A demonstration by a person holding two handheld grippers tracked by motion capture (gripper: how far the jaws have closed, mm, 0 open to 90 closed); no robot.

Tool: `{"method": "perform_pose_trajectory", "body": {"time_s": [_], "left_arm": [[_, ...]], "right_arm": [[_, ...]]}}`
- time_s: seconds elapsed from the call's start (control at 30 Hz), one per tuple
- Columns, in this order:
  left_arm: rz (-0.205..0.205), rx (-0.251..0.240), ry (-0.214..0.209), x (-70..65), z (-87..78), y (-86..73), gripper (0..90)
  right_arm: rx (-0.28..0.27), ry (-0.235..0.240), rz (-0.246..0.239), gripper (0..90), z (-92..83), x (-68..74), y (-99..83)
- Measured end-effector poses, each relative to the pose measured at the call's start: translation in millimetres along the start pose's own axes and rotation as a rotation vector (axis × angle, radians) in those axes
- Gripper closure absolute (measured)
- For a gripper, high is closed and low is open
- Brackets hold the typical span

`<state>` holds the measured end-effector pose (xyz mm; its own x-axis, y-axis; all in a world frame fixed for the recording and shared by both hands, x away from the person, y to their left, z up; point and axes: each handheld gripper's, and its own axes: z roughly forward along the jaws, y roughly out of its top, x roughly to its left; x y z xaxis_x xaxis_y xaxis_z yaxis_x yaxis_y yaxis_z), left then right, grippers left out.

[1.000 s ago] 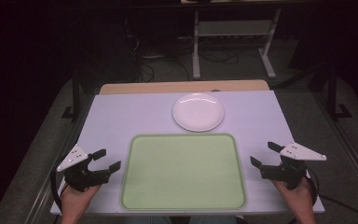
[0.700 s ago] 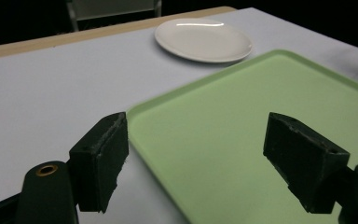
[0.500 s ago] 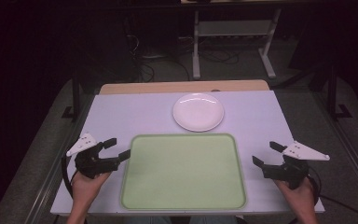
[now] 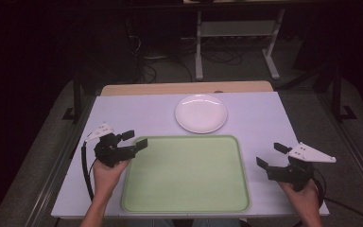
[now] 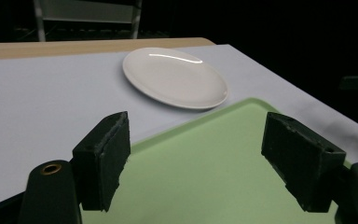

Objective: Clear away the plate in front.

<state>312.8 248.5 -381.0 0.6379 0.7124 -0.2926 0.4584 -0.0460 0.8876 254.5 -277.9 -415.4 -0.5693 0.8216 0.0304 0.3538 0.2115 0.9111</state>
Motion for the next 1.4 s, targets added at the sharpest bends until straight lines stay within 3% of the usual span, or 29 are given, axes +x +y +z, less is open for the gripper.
{"method": "perform_pose_trajectory", "body": {"time_s": [0.13,0.2,0.23,0.27,0.4,0.47,0.5,0.53,0.63,0.7,0.8,0.83,0.93,1.17,1.27,1.4], "left_arm": [[-0.053,-0.012,-0.022,2.6,19.7,6.4,24.1],[-0.1,-0.043,-0.027,6.3,28.6,8.9,24.4],[-0.1,-0.043,-0.027,6.3,28.6,8.9,25.4],[-0.136,-0.071,-0.03,9.2,34.9,10.2,26.2],[-0.215,-0.095,-0.022,14.6,50.5,12.0,26.6],[-0.257,-0.103,-0.004,17.4,59.8,12.2,26.7],[-0.257,-0.103,-0.004,17.4,59.8,12.2,26.7],[-0.291,-0.101,0.038,19.7,68.3,12.2,26.3],[-0.317,-0.107,0.067,21.6,75.3,12.0,24.8],[-0.375,-0.111,0.098,25.6,87.9,11.6,24.7],[-0.449,-0.112,0.104,31.1,99.6,10.3,24.7],[-0.449,-0.112,0.104,31.1,99.6,10.3,24.7],[-0.556,-0.133,0.129,37.5,111.4,7.8,24.8],[-0.628,-0.136,0.145,42.5,126.0,11.1,25.0],[-0.701,-0.14,0.127,48.3,136.3,13.1,25.6],[-0.737,-0.162,0.121,48.2,144.4,18.7,27.0]], "right_arm": [[-0.003,-0.002,0.004,13.8,-0.7,-0.8,0.0],[-0.008,-0.005,0.007,13.8,-1.4,-1.7,0.2],[-0.01,-0.005,0.009,13.8,-1.7,-2.2,0.2],[-0.01,-0.005,0.013,13.8,-2.0,-2.4,0.2],[-0.012,-0.005,0.014,13.8,-2.4,-2.6,0.3],[-0.014,-0.005,0.01,13.8,-2.4,-2.4,0.4],[-0.014,-0.005,0.01,13.8,-2.3,-2.3,0.4],[-0.013,-0.005,0.01,13.8,-2.3,-2.3,0.4],[-0.015,-0.006,0.011,13.8,-2.5,-2.6,0.6],[-0.017,-0.008,0.013,13.8,-3.1,-2.8,0.8],[-0.02,-0.009,0.015,13.8,-3.5,-3.0,0.9],[-0.02,-0.009,0.015,13.8,-3.5,-3.0,0.9],[-0.019,-0.009,0.014,13.8,-3.5,-2.7,1.0],[-0.02,-0.007,0.017,13.9,-2.8,-2.8,1.1],[-0.026,-0.009,0.019,13.9,-3.8,-3.3,1.3],[-0.029,-0.009,0.019,14.0,-3.9,-3.6,1.3]]}}
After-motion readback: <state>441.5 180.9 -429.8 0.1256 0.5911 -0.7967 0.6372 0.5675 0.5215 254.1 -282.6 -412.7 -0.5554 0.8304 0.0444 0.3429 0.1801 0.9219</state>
